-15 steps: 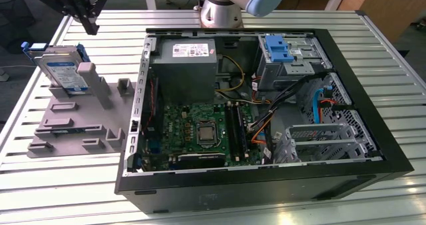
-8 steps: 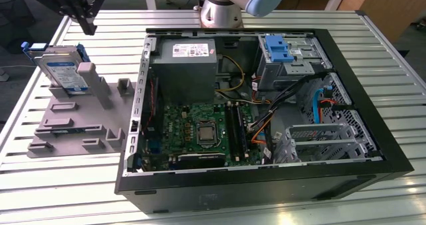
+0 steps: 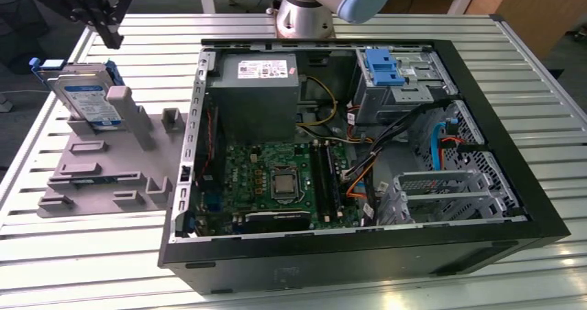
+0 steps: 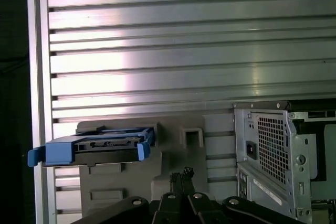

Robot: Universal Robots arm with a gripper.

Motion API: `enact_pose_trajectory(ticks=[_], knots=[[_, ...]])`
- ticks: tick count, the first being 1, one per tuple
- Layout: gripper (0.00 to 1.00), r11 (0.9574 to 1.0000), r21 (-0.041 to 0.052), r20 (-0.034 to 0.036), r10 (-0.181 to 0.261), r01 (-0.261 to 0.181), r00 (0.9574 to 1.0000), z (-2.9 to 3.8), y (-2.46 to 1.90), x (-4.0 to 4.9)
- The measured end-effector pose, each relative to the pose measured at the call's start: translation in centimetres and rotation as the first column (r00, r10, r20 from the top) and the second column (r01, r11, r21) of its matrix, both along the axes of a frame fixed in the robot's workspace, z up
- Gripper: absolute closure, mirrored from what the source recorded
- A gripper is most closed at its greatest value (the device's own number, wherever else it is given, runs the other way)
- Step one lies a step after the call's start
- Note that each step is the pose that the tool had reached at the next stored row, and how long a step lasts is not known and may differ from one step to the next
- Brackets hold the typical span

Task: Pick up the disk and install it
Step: 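Reach for the disk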

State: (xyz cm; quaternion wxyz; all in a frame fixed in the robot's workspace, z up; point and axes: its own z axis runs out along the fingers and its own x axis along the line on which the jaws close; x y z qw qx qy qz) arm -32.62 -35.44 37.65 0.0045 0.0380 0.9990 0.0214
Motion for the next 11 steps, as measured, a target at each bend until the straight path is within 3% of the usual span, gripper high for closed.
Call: enact_pose_trajectory(ticks=[11], knots=[[0.89,1.0,0.0,-0.0001,0.0,0.0,1.0,-0.1,0.01,-0.69]])
